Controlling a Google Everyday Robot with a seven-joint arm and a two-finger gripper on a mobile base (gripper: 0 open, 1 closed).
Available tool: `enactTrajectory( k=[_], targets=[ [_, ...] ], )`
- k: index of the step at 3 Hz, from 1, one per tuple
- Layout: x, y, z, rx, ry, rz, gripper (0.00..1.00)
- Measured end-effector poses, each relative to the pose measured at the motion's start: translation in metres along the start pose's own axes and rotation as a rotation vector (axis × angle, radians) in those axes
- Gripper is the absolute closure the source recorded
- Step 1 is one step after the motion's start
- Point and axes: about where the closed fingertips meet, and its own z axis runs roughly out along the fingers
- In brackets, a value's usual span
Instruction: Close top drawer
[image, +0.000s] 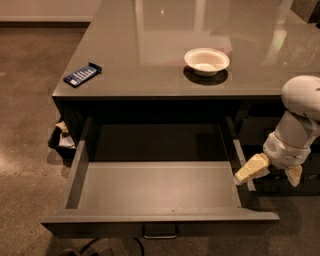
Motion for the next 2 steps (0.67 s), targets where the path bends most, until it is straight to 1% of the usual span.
enactTrajectory(
  k=[1, 2],
  targets=[
    [0.017, 0.011, 0.011, -0.030, -0.014, 0.024, 0.00],
    [0.024, 0.029, 0.020, -0.051, -0.033, 0.024, 0.00]
  ],
)
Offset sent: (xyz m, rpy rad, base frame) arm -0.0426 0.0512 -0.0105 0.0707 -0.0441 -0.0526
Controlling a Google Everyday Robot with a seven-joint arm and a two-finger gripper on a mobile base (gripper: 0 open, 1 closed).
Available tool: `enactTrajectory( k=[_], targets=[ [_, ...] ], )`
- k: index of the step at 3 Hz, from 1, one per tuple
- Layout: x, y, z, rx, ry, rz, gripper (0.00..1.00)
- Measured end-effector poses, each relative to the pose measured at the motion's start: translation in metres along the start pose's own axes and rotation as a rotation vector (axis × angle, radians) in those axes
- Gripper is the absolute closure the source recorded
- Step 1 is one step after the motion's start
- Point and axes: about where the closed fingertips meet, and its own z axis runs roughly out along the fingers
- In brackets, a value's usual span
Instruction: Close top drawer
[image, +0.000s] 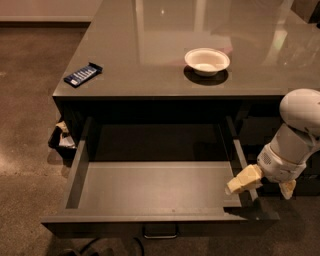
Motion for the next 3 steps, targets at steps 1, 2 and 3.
enactTrajectory(
  k=[1, 2, 3],
  targets=[
    [-0.003, 0.018, 0.008, -0.010, -0.001, -0.012, 0.00],
    [-0.008, 0.031, 0.024, -0.011, 0.030, -0.030, 0.00],
    [-0.013, 0.039, 0.042, -0.004, 0.069, -0.043, 0.18]
  ],
)
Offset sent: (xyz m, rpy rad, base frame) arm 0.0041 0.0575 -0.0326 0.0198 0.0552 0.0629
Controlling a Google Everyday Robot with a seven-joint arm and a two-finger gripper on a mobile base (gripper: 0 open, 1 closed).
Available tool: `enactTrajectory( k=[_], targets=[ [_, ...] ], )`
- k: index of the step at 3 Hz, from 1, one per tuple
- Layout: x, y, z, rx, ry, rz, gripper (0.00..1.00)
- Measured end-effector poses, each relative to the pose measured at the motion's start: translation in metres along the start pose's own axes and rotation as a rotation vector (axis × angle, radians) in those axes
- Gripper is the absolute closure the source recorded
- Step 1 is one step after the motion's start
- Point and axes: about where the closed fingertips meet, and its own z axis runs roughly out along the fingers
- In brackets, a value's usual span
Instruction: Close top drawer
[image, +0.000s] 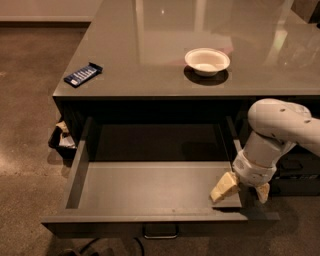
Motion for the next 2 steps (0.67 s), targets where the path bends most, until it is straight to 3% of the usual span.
enactTrajectory(
  k=[2],
  targets=[
    [-0.0043, 0.0016, 0.0047, 0.007, 0.023, -0.002, 0.64]
  ],
)
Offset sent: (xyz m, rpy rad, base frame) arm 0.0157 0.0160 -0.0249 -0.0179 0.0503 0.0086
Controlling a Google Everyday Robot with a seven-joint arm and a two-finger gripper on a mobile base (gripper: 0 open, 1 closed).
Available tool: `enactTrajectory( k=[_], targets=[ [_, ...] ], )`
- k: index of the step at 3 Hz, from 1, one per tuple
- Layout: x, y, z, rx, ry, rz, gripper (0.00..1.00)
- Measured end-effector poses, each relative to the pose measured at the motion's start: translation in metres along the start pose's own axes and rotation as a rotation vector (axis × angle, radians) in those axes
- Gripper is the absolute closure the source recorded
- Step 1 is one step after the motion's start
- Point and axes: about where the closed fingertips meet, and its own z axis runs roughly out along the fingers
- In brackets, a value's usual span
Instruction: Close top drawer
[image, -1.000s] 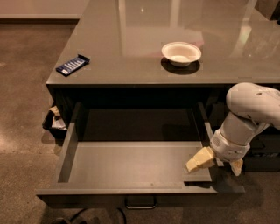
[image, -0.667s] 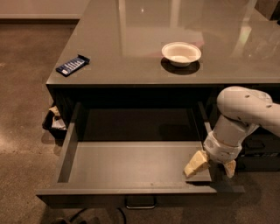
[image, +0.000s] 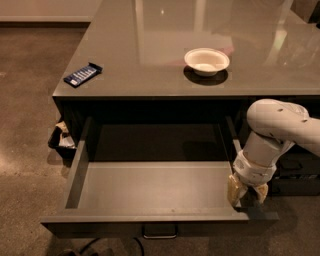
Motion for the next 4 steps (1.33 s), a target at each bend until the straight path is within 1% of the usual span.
enactTrajectory(
  k=[1, 2, 4],
  targets=[
    [0.003, -0.008, -0.003, 0.000, 0.000, 0.000, 0.88],
    [0.004, -0.012, -0.004, 0.000, 0.000, 0.000, 1.00],
    [0.005, -0.022, -0.006, 0.000, 0.000, 0.000, 1.00]
  ],
)
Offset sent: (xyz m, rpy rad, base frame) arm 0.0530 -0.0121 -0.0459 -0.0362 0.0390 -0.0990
